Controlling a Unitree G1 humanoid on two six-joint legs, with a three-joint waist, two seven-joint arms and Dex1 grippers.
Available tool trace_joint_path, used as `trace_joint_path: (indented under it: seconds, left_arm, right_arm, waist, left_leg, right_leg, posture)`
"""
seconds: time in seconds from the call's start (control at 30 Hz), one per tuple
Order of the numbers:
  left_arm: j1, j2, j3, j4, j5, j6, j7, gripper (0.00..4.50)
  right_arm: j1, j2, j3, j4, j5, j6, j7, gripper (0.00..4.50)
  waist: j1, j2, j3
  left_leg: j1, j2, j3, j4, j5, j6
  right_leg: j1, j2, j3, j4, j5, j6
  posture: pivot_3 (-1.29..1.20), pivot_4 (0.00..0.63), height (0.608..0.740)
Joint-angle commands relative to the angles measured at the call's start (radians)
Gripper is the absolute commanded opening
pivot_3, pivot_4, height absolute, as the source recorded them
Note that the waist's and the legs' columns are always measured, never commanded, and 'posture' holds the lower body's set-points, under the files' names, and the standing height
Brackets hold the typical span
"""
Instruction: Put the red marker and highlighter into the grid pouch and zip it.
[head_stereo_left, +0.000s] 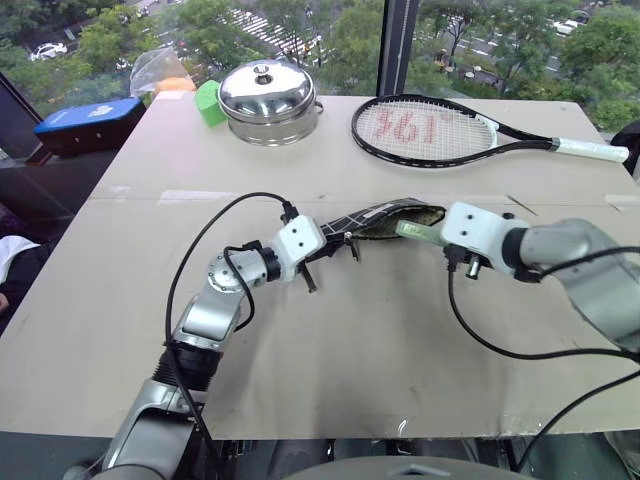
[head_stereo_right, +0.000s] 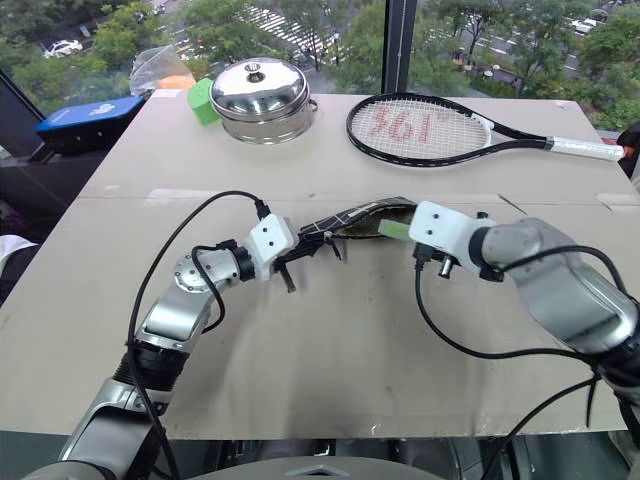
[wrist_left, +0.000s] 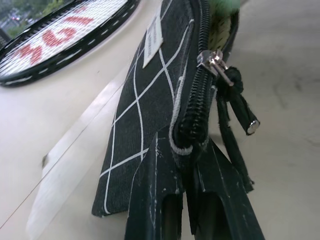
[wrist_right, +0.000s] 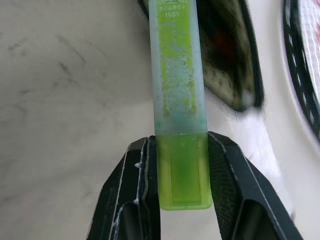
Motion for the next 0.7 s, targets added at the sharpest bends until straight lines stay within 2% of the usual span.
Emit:
trace_joint_path:
  seconds: [0.03, 0.17, 0.23, 0.3, 0.37, 0.53, 0.63, 0.7]
  left_arm:
    - [0.002, -0.002, -0.009, -0.074, -0.001, -0.019, -0.002, 0.00]
    - [0.015, -0.006, -0.027, -0.099, 0.005, -0.023, -0.002, 0.00]
    - [0.018, -0.011, -0.031, -0.106, 0.005, -0.016, 0.004, 0.00]
    - [0.019, -0.014, -0.029, -0.107, 0.004, -0.005, 0.012, 0.00]
    - [0.018, -0.022, -0.018, -0.104, -0.002, 0.020, 0.025, 0.00]
    - [0.008, -0.033, 0.010, -0.089, -0.032, 0.069, 0.039, 0.00]
    - [-0.009, -0.036, 0.022, -0.071, -0.049, 0.085, 0.030, 0.00]
    - [-0.025, -0.039, 0.026, -0.062, -0.060, 0.097, 0.022, 0.00]
  right_arm:
    - [-0.108, 0.063, 0.104, 0.110, -0.117, -0.078, 0.034, 0.73]
    - [-0.220, 0.174, 0.197, 0.279, -0.215, -0.205, 0.078, 0.73]
    - [-0.244, 0.222, 0.193, 0.335, -0.221, -0.259, 0.099, 1.76]
    - [-0.243, 0.243, 0.154, 0.345, -0.225, -0.272, 0.100, 2.53]
    - [-0.209, 0.244, 0.052, 0.278, -0.141, -0.195, 0.141, 3.52]
    - [-0.055, 0.290, -0.413, 0.000, 0.222, 0.227, 0.234, 3.52]
    - [0.076, 0.351, -0.556, -0.165, 0.335, 0.432, 0.214, 3.52]
    - [0.149, 0.458, -0.584, -0.241, 0.365, 0.515, 0.139, 3.52]
  waist:
    - [-0.001, 0.000, 0.000]
    - [0.001, 0.001, 0.000]
    - [0.000, 0.001, 0.000]
    - [0.003, 0.001, 0.001]
    - [0.005, 0.001, 0.001]
    - [0.005, 0.001, 0.000]
    - [0.004, -0.001, -0.001]
    - [0.001, 0.000, -0.001]
  left_leg:
    - [0.000, 0.000, 0.000, 0.000, 0.000, 0.000]
    - [0.001, 0.000, 0.000, 0.000, 0.000, 0.000]
    - [0.001, 0.000, 0.000, 0.000, 0.001, -0.001]
    - [0.000, -0.001, 0.000, 0.000, 0.003, -0.004]
    - [0.000, 0.000, 0.000, 0.000, 0.003, -0.005]
    - [-0.001, 0.000, -0.002, 0.001, 0.003, -0.004]
    - [0.000, 0.001, -0.003, 0.000, 0.000, 0.000]
    - [0.002, 0.002, -0.004, 0.000, 0.000, 0.000]
  right_leg:
    - [0.000, 0.000, 0.000, 0.000, 0.000, 0.000]
    - [0.000, 0.001, 0.000, 0.002, 0.000, 0.000]
    - [0.000, 0.001, 0.000, 0.002, 0.000, 0.001]
    - [0.000, 0.001, 0.000, 0.003, 0.000, 0.001]
    - [0.000, 0.001, -0.002, 0.003, 0.000, 0.001]
    - [0.001, 0.000, -0.003, 0.002, 0.001, 0.001]
    - [0.002, 0.000, -0.004, 0.002, 0.001, 0.001]
    - [0.003, 0.000, -0.005, 0.004, 0.001, 0.000]
  posture:
    - [0.00, 0.150, 0.740]
    - [0.00, 0.150, 0.740]
    - [0.00, 0.150, 0.740]
    - [0.00, 0.150, 0.740]
    - [0.00, 0.150, 0.740]
    - [0.00, 0.150, 0.740]
    - [0.00, 0.150, 0.740]
    - [0.00, 0.150, 0.740]
